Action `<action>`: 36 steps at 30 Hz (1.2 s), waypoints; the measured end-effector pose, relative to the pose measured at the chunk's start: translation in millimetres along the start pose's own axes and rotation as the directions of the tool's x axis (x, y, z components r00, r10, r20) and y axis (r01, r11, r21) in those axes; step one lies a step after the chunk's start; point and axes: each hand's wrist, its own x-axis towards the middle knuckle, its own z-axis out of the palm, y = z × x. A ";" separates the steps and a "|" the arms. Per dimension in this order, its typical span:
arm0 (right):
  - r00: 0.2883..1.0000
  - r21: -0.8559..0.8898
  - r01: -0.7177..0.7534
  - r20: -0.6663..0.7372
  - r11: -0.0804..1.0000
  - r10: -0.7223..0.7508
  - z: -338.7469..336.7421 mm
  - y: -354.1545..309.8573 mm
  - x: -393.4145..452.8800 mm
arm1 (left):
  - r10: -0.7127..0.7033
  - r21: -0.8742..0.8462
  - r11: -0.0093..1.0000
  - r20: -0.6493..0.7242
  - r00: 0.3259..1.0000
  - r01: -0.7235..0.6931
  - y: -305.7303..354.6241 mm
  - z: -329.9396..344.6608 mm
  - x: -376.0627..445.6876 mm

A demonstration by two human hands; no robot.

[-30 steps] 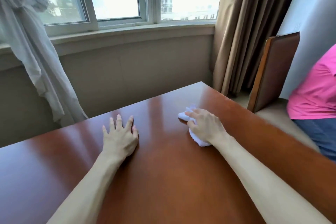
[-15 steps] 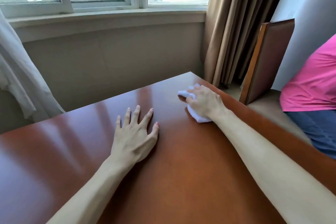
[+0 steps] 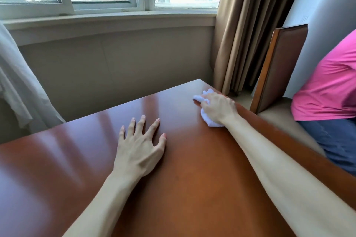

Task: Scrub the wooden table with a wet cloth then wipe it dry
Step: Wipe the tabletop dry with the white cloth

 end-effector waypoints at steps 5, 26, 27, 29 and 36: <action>0.996 0.037 0.090 -0.001 0.995 -0.090 -3.7 -22.0 -141.8 | 0.006 -0.001 1.000 0.027 1.000 -0.006 2.4 -3.6 -0.3; 0.954 -0.011 -0.267 -0.146 0.964 0.262 1.2 26.9 25.3 | 0.039 0.039 0.998 -0.002 0.999 -0.039 -2.1 3.0 -1.2; 0.951 -0.012 -0.281 -0.142 0.960 0.276 1.2 28.2 35.5 | 0.031 0.040 0.999 0.001 1.000 -0.031 -1.4 2.0 -0.3; 0.956 -0.023 -0.269 -0.129 0.963 0.264 -1.2 28.3 40.6 | 0.032 0.031 0.999 0.006 0.999 -0.032 -0.9 0.6 1.2; 0.998 0.014 -0.060 -0.032 0.998 0.060 -14.6 1.8 -99.3 | 0.033 0.040 0.999 0.055 0.998 -0.035 1.0 -4.7 -0.3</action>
